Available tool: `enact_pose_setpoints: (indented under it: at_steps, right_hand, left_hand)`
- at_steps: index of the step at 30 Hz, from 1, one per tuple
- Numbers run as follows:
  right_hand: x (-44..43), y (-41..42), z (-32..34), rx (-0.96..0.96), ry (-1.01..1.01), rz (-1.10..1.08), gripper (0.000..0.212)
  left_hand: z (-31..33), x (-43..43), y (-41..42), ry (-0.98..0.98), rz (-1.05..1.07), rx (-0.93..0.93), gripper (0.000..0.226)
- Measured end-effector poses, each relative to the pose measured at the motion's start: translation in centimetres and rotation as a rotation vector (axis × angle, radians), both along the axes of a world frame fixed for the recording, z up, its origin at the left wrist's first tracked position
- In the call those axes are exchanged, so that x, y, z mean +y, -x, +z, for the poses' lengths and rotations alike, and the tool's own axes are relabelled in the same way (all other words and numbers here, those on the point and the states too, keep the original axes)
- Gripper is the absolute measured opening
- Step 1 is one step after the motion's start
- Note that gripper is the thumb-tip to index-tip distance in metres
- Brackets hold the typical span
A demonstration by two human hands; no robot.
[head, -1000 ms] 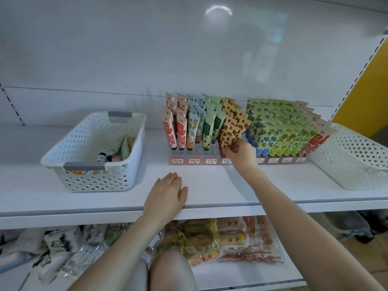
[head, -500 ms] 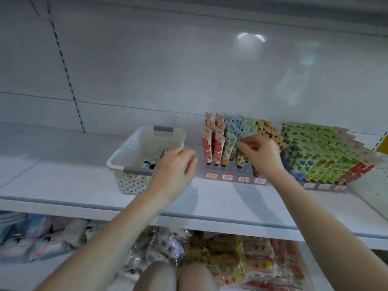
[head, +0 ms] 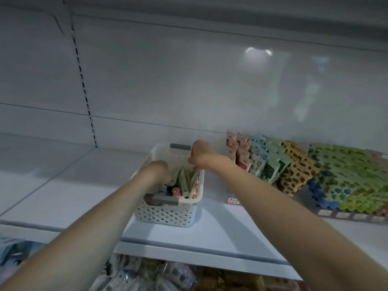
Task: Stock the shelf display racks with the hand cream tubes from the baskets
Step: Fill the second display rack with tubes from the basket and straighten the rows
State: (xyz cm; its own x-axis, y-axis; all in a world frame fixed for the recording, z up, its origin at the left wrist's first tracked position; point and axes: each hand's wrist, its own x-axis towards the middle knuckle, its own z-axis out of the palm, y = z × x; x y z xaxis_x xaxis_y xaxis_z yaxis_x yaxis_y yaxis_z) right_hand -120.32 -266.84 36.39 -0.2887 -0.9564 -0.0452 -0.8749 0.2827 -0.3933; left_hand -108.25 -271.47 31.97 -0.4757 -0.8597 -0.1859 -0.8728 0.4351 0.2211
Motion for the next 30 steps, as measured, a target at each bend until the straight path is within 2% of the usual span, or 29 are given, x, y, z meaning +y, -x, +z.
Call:
enact_pose_setpoints:
  at_steps: [3, 6, 9, 12, 16, 19, 27, 30]
  right_hand:
    - [-1.9, -0.2, -1.2, 0.079, -0.054, 0.033, 0.030]
    - [-3.0, -0.2, -2.2, 0.153, -0.111, 0.052, 0.021]
    - [-3.7, -0.8, -3.3, 0.154, -0.179, 0.107, 0.024]
    - [-4.1, -1.1, -4.1, 0.204, -0.193, 0.133, 0.016]
    - [-4.7, -0.8, -4.8, 0.237, -0.215, 0.137, 0.027]
    - [-4.8, -0.7, -5.2, 0.268, -0.231, 0.138, 0.028]
    - [-5.1, -1.0, -5.7, 0.280, -0.255, 0.142, 0.031]
    - [-5.1, -1.3, -5.8, 0.292, -0.264, 0.166, 0.032]
  left_hand:
    - [-0.7, -1.3, 0.9, -0.125, 0.017, -0.031, 0.036]
    - [-0.9, -2.0, 1.5, -0.195, -0.004, -0.054, 0.040]
    - [-1.0, -1.7, 1.9, -0.225, -0.075, -0.060, 0.036]
    - [-1.7, -2.3, 1.9, -0.262, -0.088, -0.051, 0.036]
    - [-2.3, -3.0, 1.6, -0.281, -0.050, -0.046, 0.034]
    - [-2.5, -3.1, 1.8, -0.271, -0.034, -0.075, 0.035]
    - [-3.1, -4.0, 1.6, -0.308, 0.066, -0.012, 0.031]
    - [-2.8, -4.1, 1.6, -0.288, 0.086, 0.056, 0.018]
